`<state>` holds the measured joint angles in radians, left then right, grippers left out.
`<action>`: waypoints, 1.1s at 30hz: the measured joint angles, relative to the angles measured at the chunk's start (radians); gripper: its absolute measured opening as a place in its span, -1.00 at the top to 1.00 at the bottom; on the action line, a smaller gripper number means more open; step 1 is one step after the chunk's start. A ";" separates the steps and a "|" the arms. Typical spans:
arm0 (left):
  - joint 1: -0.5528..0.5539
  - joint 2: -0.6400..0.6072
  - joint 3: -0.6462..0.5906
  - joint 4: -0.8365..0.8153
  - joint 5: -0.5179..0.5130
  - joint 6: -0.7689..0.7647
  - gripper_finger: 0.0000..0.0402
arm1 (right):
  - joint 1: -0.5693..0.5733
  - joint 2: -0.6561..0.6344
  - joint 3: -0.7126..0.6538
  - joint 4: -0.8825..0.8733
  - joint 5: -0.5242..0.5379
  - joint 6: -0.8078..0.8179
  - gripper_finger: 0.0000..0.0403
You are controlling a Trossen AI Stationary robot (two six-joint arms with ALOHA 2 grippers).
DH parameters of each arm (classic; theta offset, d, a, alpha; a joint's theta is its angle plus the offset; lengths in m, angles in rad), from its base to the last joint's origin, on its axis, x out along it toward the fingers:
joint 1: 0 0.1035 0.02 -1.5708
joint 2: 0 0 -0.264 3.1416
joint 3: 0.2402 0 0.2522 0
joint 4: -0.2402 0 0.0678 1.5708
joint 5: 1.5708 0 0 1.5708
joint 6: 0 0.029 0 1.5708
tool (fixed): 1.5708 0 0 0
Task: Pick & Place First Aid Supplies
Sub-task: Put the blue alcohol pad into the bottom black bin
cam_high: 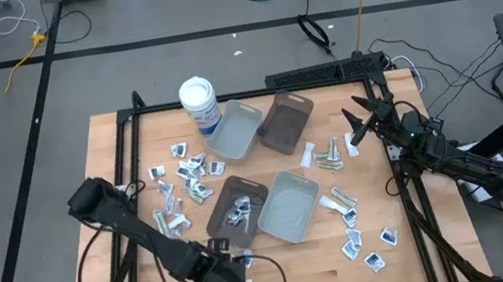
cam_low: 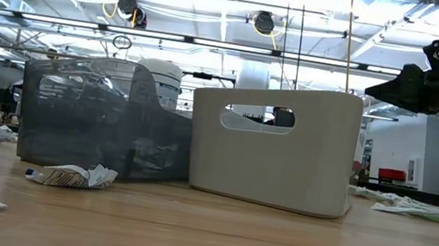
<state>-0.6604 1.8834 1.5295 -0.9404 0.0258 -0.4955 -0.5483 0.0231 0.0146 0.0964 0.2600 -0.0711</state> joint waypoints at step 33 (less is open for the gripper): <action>0.007 0.338 0.168 0.070 -0.031 0.003 0.24 | 0.000 0.000 0.000 0.000 0.000 0.000 -0.18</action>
<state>-0.6531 2.2216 1.6974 -0.8704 -0.0050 -0.4924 -0.5483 0.0231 0.0144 0.0968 0.2601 -0.0711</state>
